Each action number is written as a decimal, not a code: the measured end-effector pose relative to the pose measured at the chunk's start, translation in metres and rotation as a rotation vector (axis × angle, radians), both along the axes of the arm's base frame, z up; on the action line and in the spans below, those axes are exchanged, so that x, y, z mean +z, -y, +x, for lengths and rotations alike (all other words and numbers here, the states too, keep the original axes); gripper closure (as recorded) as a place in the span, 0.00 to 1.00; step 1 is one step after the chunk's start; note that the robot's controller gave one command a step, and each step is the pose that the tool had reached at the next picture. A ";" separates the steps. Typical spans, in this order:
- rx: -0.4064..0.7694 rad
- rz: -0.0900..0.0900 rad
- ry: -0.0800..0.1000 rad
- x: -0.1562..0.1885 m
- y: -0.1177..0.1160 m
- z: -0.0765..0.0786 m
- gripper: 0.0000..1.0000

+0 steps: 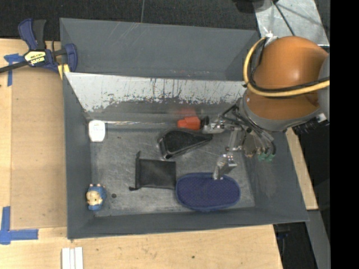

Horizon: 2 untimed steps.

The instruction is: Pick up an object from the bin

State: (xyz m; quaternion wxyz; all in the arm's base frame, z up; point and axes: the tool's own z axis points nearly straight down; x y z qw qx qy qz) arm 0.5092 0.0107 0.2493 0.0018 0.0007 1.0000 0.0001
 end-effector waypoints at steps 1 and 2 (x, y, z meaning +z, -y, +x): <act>-0.027 0.002 0.002 -0.173 0.021 -0.016 0.00; 0.431 -0.001 0.006 -0.148 0.005 -0.012 0.00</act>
Offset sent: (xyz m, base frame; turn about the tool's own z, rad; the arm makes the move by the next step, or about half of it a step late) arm -0.0199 -0.0210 -0.1793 0.0243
